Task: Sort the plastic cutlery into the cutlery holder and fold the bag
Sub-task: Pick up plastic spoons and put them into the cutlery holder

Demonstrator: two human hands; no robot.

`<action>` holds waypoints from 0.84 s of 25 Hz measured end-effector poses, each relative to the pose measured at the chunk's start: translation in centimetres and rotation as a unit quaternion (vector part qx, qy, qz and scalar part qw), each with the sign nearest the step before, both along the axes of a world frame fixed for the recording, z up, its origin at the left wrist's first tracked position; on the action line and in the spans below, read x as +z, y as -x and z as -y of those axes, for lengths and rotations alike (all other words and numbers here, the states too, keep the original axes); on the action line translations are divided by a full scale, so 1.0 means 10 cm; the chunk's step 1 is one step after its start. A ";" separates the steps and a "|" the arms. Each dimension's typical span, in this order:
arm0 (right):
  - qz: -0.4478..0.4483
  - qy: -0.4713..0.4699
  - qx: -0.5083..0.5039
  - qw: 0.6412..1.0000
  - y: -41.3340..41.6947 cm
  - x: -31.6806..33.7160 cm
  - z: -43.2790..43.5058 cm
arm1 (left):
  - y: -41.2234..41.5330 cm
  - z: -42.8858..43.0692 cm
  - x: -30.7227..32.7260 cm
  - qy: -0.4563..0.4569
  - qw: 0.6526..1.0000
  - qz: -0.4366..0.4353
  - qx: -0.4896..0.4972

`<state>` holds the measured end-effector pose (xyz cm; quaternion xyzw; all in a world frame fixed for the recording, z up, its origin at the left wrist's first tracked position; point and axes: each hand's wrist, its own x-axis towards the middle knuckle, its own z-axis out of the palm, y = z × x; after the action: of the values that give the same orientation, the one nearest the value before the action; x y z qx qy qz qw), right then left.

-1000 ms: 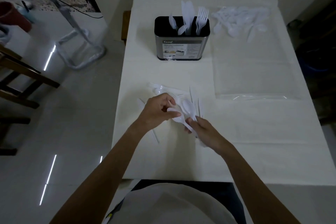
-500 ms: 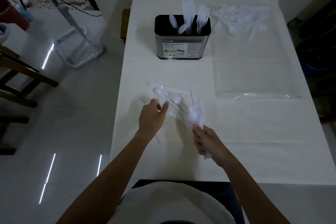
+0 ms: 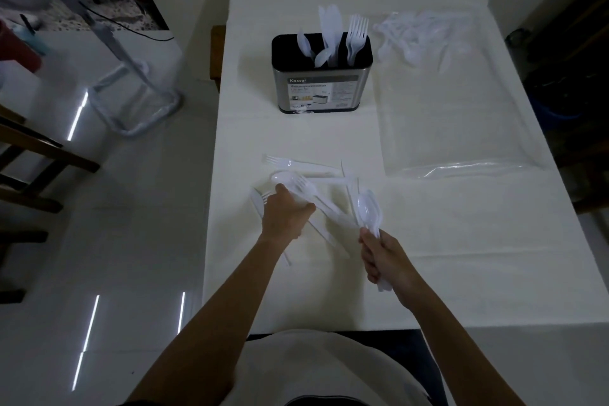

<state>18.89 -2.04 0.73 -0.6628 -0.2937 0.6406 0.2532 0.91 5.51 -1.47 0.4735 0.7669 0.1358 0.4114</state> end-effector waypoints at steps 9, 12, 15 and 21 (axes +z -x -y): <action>0.087 -0.063 0.086 0.990 0.15 -0.09 -0.17 | 0.16 0.30 0.06 0.020 0.938 0.301 0.173; 0.013 -0.017 0.088 0.996 0.30 -0.09 -0.20 | 0.17 0.37 0.14 0.012 0.902 0.390 0.185; -0.117 0.047 0.077 0.989 0.44 -0.05 -0.19 | 0.15 0.36 0.17 -0.019 0.927 0.337 0.162; -0.148 0.060 0.131 0.978 0.51 -0.01 -0.17 | 0.15 0.18 0.13 -0.082 0.979 0.187 0.029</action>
<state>13.78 -0.32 0.59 -0.5303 -0.2982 0.7757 0.1680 -0.62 3.68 -0.15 0.4492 0.6763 0.2962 0.5032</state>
